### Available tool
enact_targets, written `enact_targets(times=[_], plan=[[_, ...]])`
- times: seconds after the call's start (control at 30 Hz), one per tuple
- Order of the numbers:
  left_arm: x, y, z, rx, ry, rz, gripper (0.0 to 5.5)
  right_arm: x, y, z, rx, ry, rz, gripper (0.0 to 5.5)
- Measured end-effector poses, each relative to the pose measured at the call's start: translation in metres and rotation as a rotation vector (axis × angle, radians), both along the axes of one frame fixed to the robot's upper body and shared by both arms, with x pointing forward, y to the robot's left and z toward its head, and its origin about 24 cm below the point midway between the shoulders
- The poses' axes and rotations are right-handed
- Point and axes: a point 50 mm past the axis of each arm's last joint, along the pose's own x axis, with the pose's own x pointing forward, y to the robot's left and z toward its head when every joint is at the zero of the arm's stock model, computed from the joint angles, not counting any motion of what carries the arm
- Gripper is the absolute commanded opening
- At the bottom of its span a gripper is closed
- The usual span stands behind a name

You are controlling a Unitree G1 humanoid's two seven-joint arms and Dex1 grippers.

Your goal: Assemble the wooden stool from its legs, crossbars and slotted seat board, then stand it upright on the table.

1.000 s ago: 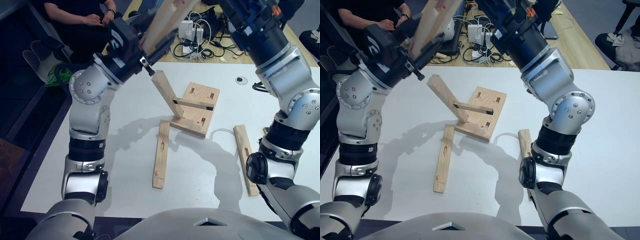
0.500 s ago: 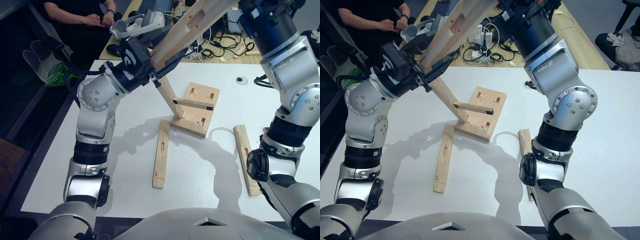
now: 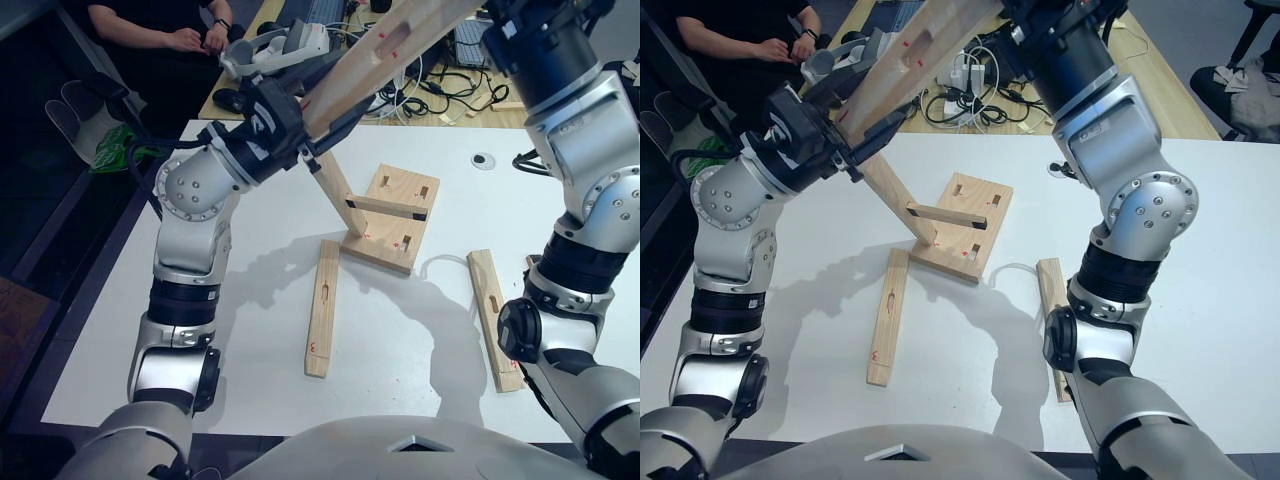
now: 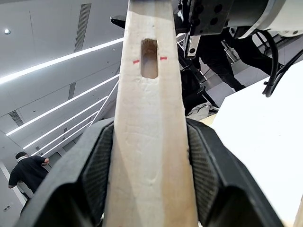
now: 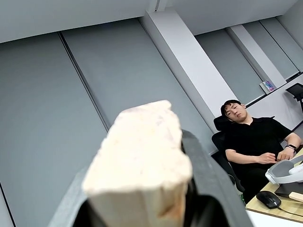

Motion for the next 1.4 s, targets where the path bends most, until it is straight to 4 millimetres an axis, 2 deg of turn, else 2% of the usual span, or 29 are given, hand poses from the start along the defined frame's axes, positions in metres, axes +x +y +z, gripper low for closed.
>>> enact_targets(times=[0.27,0.43,0.47,0.63,0.7,0.83,1.0,1.07,1.13,1.2,1.27,1.3,1.4], plan=[[0.013,0.006,0.006,0.072,-0.054,0.019,2.06,0.000,-0.003,-0.004,-0.012,0.008,-0.011,1.11],[0.014,0.002,0.018,0.065,-0.093,0.024,2.06,0.004,-0.003,0.003,0.063,-0.008,-0.057,1.11],[0.015,0.000,0.020,0.065,-0.105,0.033,2.42,0.006,-0.003,0.005,0.069,-0.013,-0.070,1.11],[0.019,-0.001,0.031,-0.004,-0.184,0.130,3.20,0.010,-0.009,0.011,0.122,-0.023,-0.139,1.01],[0.024,0.008,0.029,-0.035,-0.174,0.195,3.61,0.012,-0.024,0.014,0.173,-0.030,-0.217,1.01],[0.032,0.020,0.026,-0.066,-0.161,0.289,4.13,0.015,-0.031,0.015,0.192,-0.028,-0.270,1.01],[0.045,0.063,0.020,-0.131,-0.138,0.561,4.34,0.021,-0.046,0.014,0.179,-0.015,-0.392,1.01],[0.049,0.074,0.007,-0.157,-0.046,0.639,4.34,0.023,-0.050,0.012,0.155,-0.008,-0.430,1.00],[0.051,0.076,-0.018,-0.168,0.105,0.674,4.34,0.024,-0.055,0.000,0.108,0.022,-0.477,1.00],[0.047,0.067,-0.060,-0.132,0.315,0.668,4.34,0.026,-0.066,-0.024,0.039,0.090,-0.540,1.00],[0.041,0.056,-0.085,-0.087,0.439,0.637,4.34,0.026,-0.071,-0.042,-0.019,0.144,-0.572,1.00],[0.032,0.046,-0.106,-0.039,0.539,0.605,4.34,0.025,-0.078,-0.063,-0.089,0.203,-0.607,1.00],[0.022,0.035,-0.119,-0.014,0.608,0.570,4.34,0.018,-0.086,-0.096,-0.183,0.308,-0.637,1.00]])
